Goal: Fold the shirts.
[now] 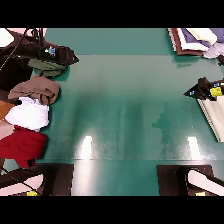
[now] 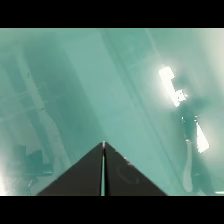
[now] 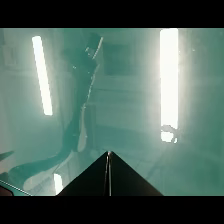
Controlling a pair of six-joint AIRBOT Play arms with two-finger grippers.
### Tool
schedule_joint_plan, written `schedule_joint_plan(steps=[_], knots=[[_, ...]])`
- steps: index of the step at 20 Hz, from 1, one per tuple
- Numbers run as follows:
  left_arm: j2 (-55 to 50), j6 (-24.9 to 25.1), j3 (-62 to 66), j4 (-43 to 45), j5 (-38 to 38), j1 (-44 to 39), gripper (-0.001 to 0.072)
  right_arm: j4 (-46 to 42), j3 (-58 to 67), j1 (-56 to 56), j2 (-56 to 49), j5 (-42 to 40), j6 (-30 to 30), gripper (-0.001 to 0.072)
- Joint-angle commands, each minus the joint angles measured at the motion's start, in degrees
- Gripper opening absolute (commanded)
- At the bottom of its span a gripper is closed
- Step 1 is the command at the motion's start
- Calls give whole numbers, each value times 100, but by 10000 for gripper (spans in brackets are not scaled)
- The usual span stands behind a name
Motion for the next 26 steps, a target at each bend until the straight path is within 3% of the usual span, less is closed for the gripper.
schedule_joint_plan(steps=[1,13,16,17,18,21,22,26], knots=[[4,0,0,0,4,0,23,0,-2,11,4,2,2,16],[4,-2,0,-66,15,0,23,2,-4,11,4,-4,2,16],[2,68,0,-63,579,0,26,0,-2,11,4,-2,2,16],[2,208,0,297,841,0,231,0,-2,11,4,2,2,16],[-9,114,0,855,1097,0,540,2,-2,11,4,4,2,16],[-264,-828,0,3045,1620,131,547,11,-2,13,4,9,2,16],[-442,-1005,0,3370,1692,280,547,26,-2,11,4,17,2,16],[-1423,-1075,2,3407,2111,1110,548,44,-4,13,4,44,4,16]])
